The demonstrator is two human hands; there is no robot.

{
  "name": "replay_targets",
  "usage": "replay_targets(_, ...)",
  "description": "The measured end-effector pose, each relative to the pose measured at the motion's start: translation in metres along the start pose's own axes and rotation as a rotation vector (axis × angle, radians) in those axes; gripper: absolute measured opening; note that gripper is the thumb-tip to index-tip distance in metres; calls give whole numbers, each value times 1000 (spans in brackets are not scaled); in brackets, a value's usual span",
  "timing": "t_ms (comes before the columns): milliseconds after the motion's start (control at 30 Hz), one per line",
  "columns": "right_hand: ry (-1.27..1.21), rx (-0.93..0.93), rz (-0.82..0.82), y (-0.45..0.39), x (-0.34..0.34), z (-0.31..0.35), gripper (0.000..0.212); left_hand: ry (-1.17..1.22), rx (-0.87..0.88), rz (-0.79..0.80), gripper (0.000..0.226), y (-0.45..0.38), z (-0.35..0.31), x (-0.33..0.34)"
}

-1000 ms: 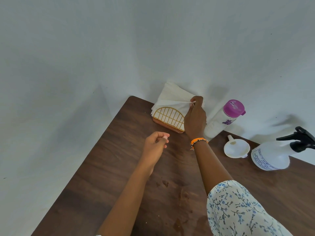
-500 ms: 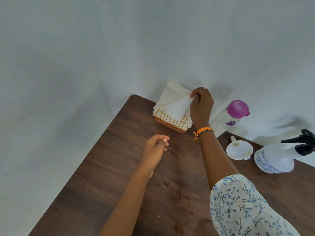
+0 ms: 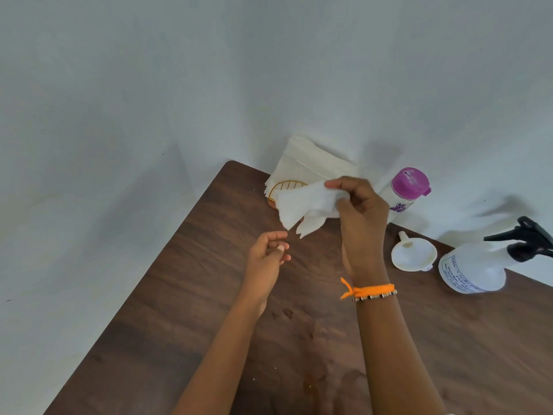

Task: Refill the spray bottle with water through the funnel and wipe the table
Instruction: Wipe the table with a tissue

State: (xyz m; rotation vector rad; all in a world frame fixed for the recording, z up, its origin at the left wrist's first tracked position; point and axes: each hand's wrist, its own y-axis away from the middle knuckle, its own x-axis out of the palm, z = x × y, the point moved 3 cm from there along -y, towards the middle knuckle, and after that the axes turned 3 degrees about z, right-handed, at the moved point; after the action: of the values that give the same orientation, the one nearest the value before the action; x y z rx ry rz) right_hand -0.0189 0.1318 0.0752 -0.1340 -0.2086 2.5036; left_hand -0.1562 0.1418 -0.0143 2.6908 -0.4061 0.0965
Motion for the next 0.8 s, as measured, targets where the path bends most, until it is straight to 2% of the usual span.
replay_targets(100,-186,169,162,36,-5,-4,28,167,91,132,50,17,3,0)
replay_targets(200,-252,302,254,71,-13,-14,35,149,112,163,63,36,13,-6)
replay_targets(267,-195,323,235,92,-18,-17,32,208,54,188,54,53,20,-10)
replay_targets(333,-39,284,244,109,-22,-20,26,251,-17,227,37,73,28,-13)
replay_targets(433,199,254,363,135,-28,-32,34,131,-111,217,18,100,40,-15)
replay_targets(567,347,306,559,165,-32,-52,43,42,-196,143,14,114,60,-20)
replay_targets(700,484,265,461,174,-39,-63,29,45,-270,141,10,118,74,-22)
replay_targets(800,560,266,317,162,-45,-72,17,-75,-267,88,6,121,83,-31)
